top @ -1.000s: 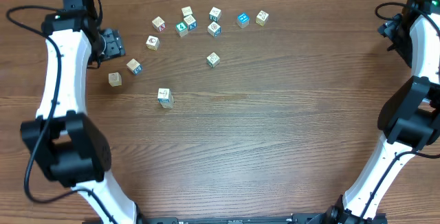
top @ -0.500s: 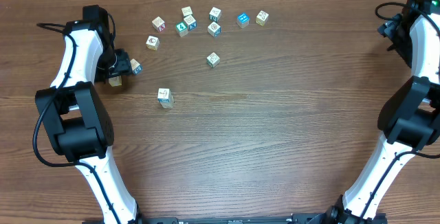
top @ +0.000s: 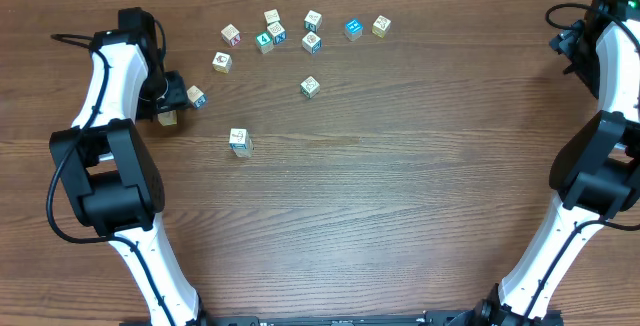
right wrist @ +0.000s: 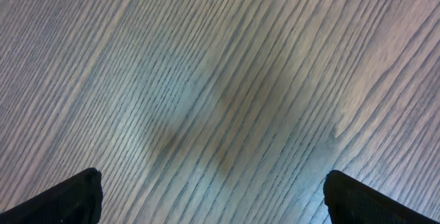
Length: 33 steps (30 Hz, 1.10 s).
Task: Form a tower
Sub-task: 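Lower the open left gripper around the blue-topped P block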
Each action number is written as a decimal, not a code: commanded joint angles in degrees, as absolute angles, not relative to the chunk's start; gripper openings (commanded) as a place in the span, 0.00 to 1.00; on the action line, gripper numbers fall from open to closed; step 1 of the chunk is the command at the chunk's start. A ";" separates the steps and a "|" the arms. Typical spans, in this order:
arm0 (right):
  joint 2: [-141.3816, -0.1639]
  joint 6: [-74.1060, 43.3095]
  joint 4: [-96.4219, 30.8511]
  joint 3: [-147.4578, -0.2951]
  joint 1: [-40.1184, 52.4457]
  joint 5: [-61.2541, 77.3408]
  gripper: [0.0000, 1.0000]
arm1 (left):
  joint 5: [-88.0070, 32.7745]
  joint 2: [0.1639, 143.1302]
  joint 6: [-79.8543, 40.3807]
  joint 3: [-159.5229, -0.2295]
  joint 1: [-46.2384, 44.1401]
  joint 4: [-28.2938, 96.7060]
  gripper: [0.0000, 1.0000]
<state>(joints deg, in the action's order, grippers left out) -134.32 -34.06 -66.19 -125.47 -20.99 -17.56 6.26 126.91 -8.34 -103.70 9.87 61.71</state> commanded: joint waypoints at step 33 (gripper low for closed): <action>-134.72 -34.04 -66.04 -126.34 -20.97 -18.37 1.00 | 8.32 128.16 -4.62 -103.28 10.39 60.55 0.52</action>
